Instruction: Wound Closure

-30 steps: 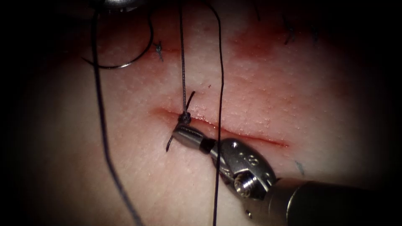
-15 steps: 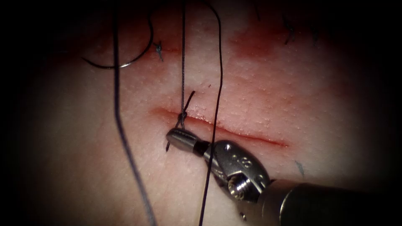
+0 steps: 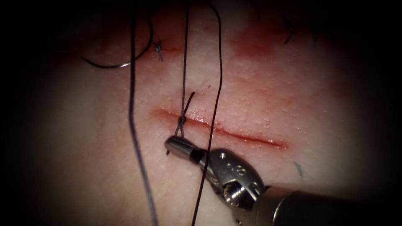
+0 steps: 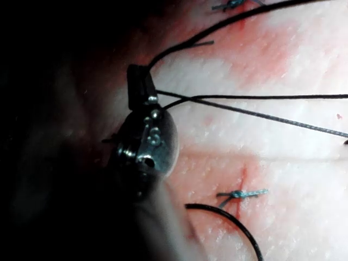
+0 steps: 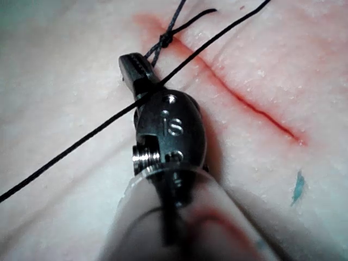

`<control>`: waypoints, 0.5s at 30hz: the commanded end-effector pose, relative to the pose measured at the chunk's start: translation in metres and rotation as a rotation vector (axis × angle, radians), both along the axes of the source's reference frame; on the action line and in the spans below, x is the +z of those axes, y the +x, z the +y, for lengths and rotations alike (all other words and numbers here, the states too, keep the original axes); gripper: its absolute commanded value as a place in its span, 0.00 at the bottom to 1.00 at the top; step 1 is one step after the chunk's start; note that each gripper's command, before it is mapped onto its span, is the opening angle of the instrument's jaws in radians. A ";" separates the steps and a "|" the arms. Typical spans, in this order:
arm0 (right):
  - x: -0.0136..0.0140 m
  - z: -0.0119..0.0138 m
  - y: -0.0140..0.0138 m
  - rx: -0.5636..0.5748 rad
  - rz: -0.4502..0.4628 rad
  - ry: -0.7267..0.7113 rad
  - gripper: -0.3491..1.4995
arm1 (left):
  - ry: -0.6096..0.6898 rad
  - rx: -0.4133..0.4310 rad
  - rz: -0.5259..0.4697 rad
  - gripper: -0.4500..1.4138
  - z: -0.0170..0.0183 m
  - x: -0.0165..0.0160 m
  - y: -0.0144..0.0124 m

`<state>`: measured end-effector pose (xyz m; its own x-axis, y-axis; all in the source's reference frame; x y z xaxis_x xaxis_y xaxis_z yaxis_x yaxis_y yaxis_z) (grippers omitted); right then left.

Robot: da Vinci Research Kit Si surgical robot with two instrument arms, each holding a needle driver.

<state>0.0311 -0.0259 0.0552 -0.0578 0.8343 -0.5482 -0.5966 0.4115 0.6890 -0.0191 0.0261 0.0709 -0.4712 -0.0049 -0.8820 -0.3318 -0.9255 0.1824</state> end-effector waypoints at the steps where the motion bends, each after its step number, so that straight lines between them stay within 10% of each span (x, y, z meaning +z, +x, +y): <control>1: 0.0001 -0.0009 0.0007 -0.005 0.006 0.002 0.00 | -0.002 -0.004 -0.004 0.00 0.0002 0.0005 -0.0005; 8: -0.0002 -0.0003 0.0001 -0.025 0.034 -0.057 0.00 | 0.000 -0.002 -0.024 0.00 -0.0009 0.0001 -0.0005; 9: -0.0005 0.0003 -0.0002 -0.031 0.060 -0.087 0.37 | 0.008 0.008 -0.039 0.00 -0.0015 -0.0003 -0.0005; 10: -0.0007 0.0006 -0.0004 -0.026 0.060 -0.086 0.53 | 0.028 0.012 -0.057 0.00 -0.0020 -0.0008 -0.0005; 15: -0.0021 0.0024 -0.0011 0.021 0.062 -0.079 0.79 | 0.055 0.017 -0.115 0.00 -0.0039 -0.0039 0.0002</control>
<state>0.0291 -0.0231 0.0527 -0.1112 0.7848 -0.6097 -0.5621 0.4563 0.6898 -0.0181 0.0216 0.0656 -0.3633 0.0457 -0.9305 -0.3339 -0.9389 0.0842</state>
